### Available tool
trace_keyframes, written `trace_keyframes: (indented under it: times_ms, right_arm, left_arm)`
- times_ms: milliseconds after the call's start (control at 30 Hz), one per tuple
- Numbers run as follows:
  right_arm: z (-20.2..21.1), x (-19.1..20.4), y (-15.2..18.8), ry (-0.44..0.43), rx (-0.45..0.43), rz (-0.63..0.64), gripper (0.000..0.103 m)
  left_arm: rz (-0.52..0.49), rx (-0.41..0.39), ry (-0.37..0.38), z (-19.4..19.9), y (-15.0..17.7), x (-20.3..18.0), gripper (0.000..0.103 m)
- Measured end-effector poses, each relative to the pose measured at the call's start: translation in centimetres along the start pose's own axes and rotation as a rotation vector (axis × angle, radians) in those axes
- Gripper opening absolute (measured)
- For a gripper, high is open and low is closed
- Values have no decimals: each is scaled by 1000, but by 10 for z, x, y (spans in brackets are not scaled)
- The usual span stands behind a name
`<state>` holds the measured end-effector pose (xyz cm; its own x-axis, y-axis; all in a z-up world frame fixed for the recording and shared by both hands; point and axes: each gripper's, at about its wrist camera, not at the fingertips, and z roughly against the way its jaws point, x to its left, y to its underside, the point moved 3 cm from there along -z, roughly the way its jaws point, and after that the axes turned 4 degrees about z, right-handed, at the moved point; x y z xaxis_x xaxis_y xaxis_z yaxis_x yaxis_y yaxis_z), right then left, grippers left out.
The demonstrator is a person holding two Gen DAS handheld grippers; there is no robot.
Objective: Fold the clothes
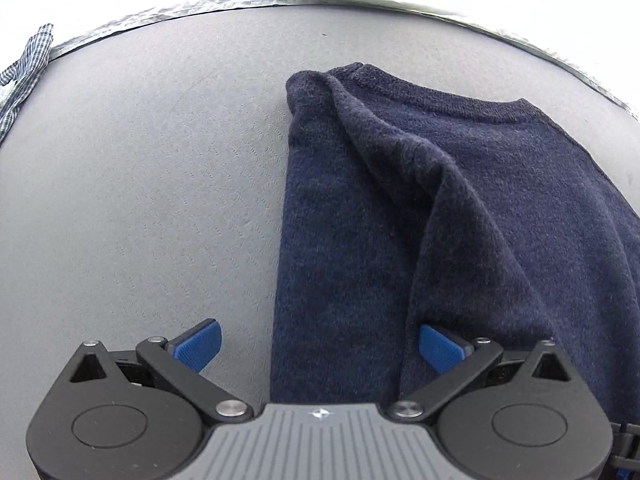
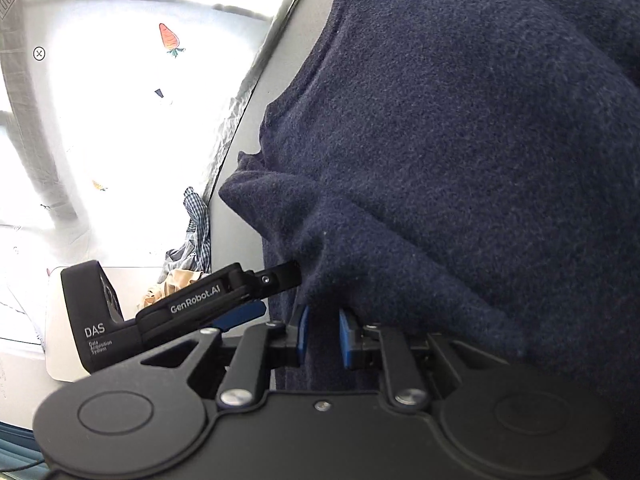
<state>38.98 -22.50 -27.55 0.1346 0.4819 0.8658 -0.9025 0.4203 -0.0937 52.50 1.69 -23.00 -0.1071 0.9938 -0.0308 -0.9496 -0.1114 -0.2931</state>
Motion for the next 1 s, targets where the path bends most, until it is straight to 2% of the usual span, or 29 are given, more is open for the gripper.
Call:
trace_keyframes:
  times_ms: [67,167,400,500,633,767,833,900,967,1000]
  right_arm:
    - [-1,-4,-9,-18,-15,-45,12]
    - [-5,-11,-21,-47,-28,-120,11]
    - [-10,-14,-36,-28,-28,-163,1]
    - [-11,-10,-35,-11,-51,-168,2]
    - [19,-2,-34,51,-117,-116,14]
    - [72,-2,-26,109,-222,-75,23]
    - [99,-6,-20,148,-282,-70,31]
    - [133,-13,-8,246,-341,-32,41]
    - [165,-18,3,324,-388,14,42]
    - [180,-21,9,367,-412,39,46]
  left_arm:
    - [-10,18,23,-4,-9,0,103]
    - [28,32,54,-8,-14,6,103]
    - [10,-15,49,-6,-5,-1,103]
    - [18,-36,44,0,5,-3,103]
    - [1,-103,70,33,25,-14,103]
    - [-28,-128,102,68,58,-36,103]
    - [-70,-119,101,75,83,-51,103]
    - [-107,-100,91,79,108,-62,103]
    - [-141,-71,81,80,135,-73,103]
    - [-149,-53,77,78,146,-77,103]
